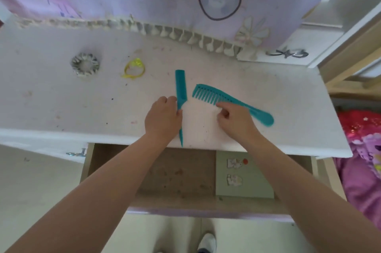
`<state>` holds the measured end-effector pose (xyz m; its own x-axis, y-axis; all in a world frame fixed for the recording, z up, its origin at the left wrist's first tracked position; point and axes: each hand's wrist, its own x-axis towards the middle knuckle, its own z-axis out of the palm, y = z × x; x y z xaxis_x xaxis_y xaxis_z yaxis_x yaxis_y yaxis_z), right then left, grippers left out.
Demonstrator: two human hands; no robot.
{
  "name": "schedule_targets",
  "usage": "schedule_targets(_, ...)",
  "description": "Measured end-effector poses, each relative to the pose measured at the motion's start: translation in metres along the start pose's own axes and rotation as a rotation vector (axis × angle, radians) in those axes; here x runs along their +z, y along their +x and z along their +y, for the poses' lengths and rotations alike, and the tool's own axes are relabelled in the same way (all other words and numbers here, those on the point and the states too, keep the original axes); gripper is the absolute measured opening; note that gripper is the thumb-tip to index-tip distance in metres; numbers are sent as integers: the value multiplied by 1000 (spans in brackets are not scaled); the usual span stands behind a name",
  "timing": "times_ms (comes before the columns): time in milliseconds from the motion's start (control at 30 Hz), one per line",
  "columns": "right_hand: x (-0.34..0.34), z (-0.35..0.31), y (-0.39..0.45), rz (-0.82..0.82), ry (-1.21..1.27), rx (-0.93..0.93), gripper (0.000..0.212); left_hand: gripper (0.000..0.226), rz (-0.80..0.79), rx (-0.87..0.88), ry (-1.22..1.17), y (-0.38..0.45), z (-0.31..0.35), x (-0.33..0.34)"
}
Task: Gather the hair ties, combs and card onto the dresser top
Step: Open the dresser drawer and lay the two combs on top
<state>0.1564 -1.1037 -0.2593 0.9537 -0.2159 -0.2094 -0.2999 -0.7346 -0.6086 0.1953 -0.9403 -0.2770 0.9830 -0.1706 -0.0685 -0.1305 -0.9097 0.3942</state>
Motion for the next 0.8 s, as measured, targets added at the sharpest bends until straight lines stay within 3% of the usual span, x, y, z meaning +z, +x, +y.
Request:
schedule_targets(67,-11,12,10,68,-469,-200,42,36,55,136,127,1,-9,5)
schedule_targets(200,-23,26,27,-48,-678,-258,39,44,7,172,120,3,-20,14)
schedule_targets(500,14,-7,54,102,-241,-153,32,45,-25,126,114,13,-21,20)
schedule_targets(633,16,-8,52,145,-271,-233,37,44,-25,126,118,13,-22,18)
schedule_targets(800,-1,33,-12,283,-59,-307,29,44,61,88,-89,7,-16,7)
